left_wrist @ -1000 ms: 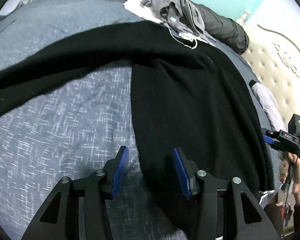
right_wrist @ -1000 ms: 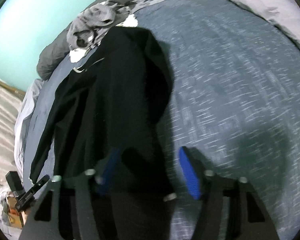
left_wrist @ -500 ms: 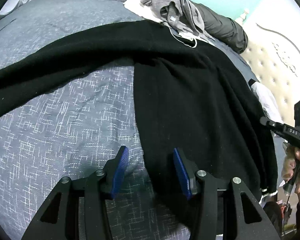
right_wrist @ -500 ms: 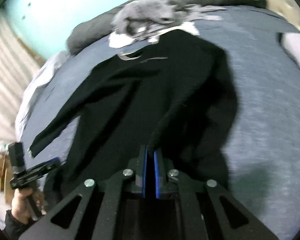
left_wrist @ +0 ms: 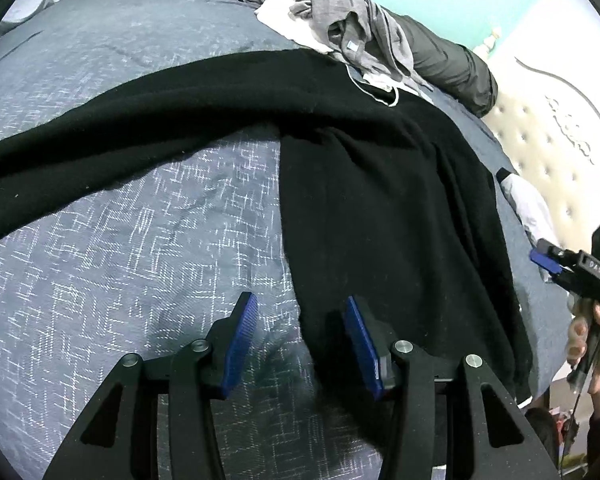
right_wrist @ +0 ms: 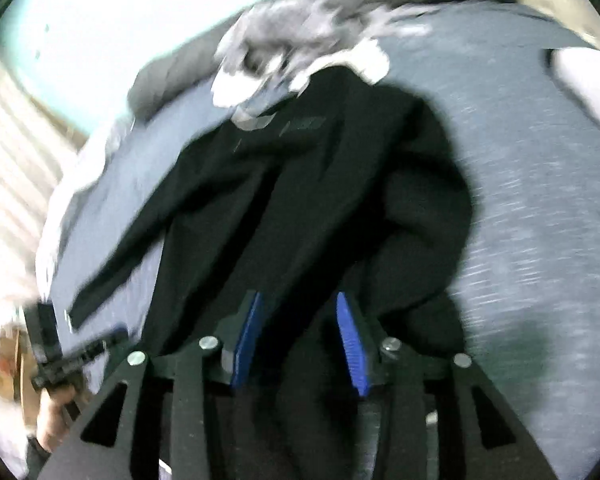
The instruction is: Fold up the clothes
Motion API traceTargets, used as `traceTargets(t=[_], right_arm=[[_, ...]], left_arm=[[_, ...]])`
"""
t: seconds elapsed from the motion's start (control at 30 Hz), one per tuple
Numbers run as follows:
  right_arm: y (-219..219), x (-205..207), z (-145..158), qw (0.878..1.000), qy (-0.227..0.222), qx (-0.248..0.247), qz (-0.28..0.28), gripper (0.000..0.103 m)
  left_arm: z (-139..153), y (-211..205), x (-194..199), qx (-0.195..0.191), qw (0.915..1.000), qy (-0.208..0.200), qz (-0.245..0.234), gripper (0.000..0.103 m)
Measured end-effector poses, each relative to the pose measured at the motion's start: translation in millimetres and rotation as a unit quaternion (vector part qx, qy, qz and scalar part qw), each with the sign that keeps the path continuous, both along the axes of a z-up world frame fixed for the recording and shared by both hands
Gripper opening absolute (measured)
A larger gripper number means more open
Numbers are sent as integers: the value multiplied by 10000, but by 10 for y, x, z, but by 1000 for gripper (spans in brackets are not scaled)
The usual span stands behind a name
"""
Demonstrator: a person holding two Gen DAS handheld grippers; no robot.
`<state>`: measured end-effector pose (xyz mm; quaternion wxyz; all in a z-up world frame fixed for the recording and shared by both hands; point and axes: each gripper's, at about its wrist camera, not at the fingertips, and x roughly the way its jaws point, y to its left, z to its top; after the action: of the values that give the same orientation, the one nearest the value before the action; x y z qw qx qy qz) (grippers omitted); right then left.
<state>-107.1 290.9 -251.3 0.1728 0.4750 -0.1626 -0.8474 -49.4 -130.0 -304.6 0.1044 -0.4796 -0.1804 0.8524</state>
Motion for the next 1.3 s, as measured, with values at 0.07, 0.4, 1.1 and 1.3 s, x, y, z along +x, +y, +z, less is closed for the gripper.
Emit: traceTargets(t=[0.07, 0.4, 1.1, 1.3], right_arm=[[259, -33, 8, 9993, -87, 76, -363, 54], [482, -94, -545, 9921, -1010, 584, -463, 56], [1309, 103, 400, 9883, 111, 1240, -884, 7], [1943, 309, 862, 9776, 533, 1230, -1621, 7]], left_arm=[[10, -3, 2, 14, 10000, 11, 15, 51], [-5, -1, 4, -5, 10000, -20, 33, 51], [1, -52, 18, -55, 9999, -9, 110, 51], [-12, -63, 27, -91, 9998, -33, 145, 51]])
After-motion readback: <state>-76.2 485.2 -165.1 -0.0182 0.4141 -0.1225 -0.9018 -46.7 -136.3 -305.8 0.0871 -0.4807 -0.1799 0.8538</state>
